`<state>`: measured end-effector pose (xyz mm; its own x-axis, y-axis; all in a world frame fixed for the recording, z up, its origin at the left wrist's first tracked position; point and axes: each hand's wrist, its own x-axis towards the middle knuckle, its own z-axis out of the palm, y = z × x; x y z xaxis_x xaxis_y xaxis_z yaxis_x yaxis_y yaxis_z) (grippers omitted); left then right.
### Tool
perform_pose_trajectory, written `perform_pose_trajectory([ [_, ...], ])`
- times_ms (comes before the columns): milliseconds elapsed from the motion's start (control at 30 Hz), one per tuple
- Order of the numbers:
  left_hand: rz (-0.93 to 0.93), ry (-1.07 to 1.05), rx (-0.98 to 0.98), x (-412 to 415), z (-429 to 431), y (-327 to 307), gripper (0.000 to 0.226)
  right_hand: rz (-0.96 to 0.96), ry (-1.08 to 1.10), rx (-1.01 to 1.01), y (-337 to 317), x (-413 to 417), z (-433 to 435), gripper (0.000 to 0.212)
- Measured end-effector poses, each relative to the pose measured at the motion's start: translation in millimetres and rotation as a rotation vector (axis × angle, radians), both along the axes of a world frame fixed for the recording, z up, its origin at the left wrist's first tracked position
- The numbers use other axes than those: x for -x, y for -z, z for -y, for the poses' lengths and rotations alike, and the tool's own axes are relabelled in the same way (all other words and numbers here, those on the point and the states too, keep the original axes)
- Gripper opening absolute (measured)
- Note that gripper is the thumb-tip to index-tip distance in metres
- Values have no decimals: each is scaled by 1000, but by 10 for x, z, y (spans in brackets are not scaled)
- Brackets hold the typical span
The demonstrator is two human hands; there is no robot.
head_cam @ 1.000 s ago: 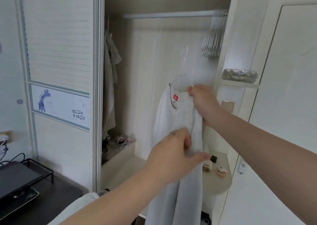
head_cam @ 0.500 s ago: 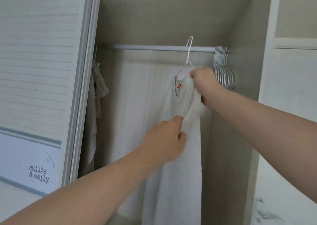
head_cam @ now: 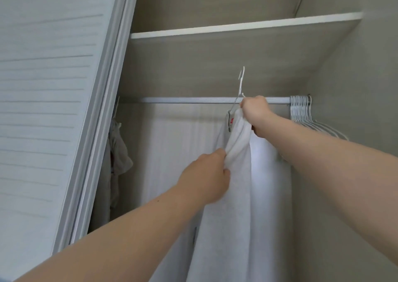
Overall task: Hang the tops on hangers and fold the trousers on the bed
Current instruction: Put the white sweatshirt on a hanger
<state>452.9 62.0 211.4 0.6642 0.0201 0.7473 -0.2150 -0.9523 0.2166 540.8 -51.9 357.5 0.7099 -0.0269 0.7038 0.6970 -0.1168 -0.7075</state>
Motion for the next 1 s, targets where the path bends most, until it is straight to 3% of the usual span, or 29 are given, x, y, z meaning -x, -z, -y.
perform_pose_trajectory([
  [133, 16, -11, -42, -194, -157, -69, 13, -52, 2, -14, -33, -375, -186, 17],
  [433, -45, -5, -19, -672, -402, -164, 12, -73, -20, 45, -134, -1195, -482, 19],
  [667, -103, -41, -37, -871, -564, 4, 14, -121, -132, 14, 84, -1351, -638, 9],
  [833, -138, -46, -33, -878, -576, 201, 9, -124, -213, 52, 256, -1332, -687, 19],
  [900, -115, -65, -19, -852, -601, 222, 7, -84, -161, 126, 270, -1200, -649, 6],
  [1000, -73, -92, 8, -789, -648, 238, 10, 21, -19, 362, 304, -902, -562, 19],
])
